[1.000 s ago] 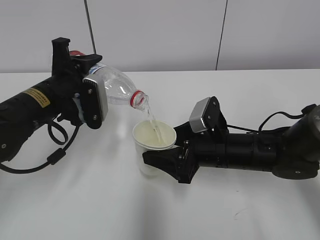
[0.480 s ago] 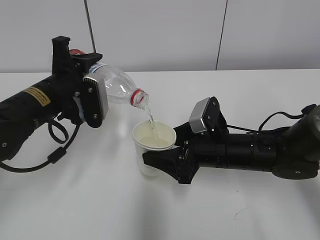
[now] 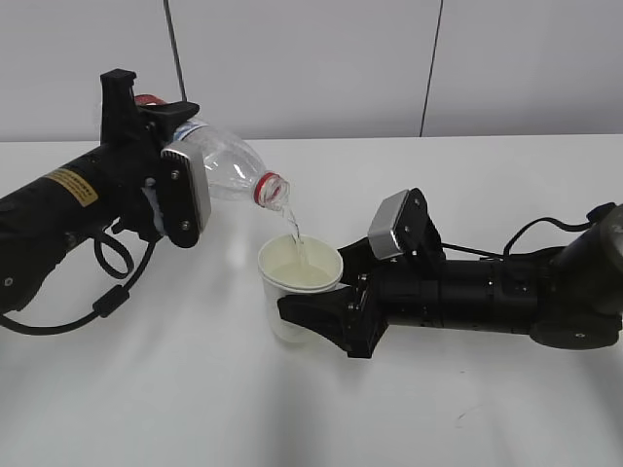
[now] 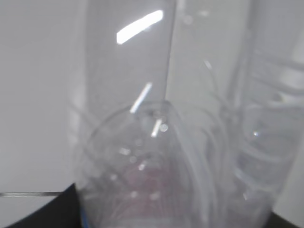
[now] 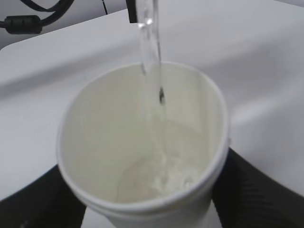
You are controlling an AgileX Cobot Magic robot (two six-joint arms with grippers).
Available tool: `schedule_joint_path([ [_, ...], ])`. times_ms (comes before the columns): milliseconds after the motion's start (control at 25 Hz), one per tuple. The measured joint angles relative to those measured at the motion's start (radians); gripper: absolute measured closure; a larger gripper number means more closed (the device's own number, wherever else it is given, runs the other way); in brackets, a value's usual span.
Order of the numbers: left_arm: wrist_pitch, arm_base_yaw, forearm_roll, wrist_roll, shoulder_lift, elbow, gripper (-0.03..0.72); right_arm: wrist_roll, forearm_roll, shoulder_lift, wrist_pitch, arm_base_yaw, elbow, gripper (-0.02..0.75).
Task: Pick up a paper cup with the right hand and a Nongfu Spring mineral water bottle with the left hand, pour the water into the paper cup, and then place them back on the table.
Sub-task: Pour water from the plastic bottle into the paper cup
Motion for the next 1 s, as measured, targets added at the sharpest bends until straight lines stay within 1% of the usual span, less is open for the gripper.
schedule_joint_path([
  [440,-0.002,0.000,-0.010,-0.006,0.000,0.000,0.347,0.000,0.000,0.000,0.000,0.000,0.000,0.199],
  [720,-0.002,0.000,-0.014,-0.049,0.000,0.000,0.347,-0.004,0.011,0.000,0.000,0.000,0.000,0.199],
  [1000,-0.002,0.000,-0.014,-0.115,0.000,0.000,0.347,-0.011,0.039,0.000,0.000,0.000,0.000,0.199],
])
